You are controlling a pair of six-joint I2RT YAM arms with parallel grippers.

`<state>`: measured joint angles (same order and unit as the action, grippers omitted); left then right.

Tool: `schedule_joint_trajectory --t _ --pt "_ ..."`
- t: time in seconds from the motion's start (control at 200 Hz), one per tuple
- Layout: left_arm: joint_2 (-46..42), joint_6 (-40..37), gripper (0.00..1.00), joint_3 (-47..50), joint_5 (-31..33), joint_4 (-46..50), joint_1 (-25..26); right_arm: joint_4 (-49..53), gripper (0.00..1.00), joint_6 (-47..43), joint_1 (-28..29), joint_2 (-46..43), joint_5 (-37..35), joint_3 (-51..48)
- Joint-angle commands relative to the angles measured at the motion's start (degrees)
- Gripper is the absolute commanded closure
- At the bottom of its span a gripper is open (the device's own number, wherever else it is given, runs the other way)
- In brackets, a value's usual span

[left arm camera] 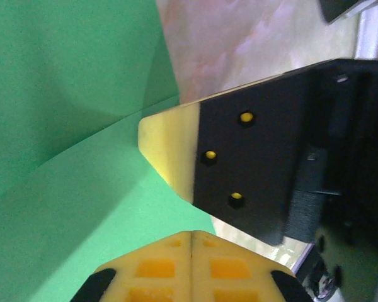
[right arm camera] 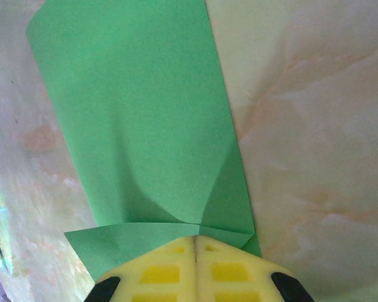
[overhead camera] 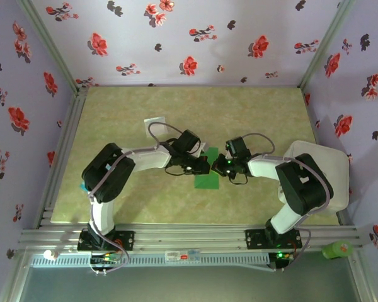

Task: Fold a paper plane with a square sheet of paper (pick it up from the middle)
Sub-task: Fold the triangle a second time at the center of the table.

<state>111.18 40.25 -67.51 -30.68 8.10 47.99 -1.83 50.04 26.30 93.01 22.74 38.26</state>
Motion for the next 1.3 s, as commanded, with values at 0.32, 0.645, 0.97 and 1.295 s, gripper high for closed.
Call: schedule_joint_trajectory --t 0.32,0.645,0.97,1.295 --pt "4.73 -3.07 0.93 -0.17 1.8 6.56 1.14 6.33 1.0 -0.14 -0.11 1.75 -5.68 -1.51" --pt "-0.15 -1.28 0.92 8.38 1.72 4.79 1.06 6.75 1.0 -0.73 -0.07 2.07 -6.09 -1.69" --pt "-3.69 0.15 0.91 14.54 0.15 3.13 0.88 6.92 1.0 -0.91 -0.11 2.04 -6.22 -1.86" --pt "-11.47 2.24 0.91 19.32 -0.54 -1.73 0.59 7.19 1.0 -1.04 -0.11 2.15 -5.94 -1.28"
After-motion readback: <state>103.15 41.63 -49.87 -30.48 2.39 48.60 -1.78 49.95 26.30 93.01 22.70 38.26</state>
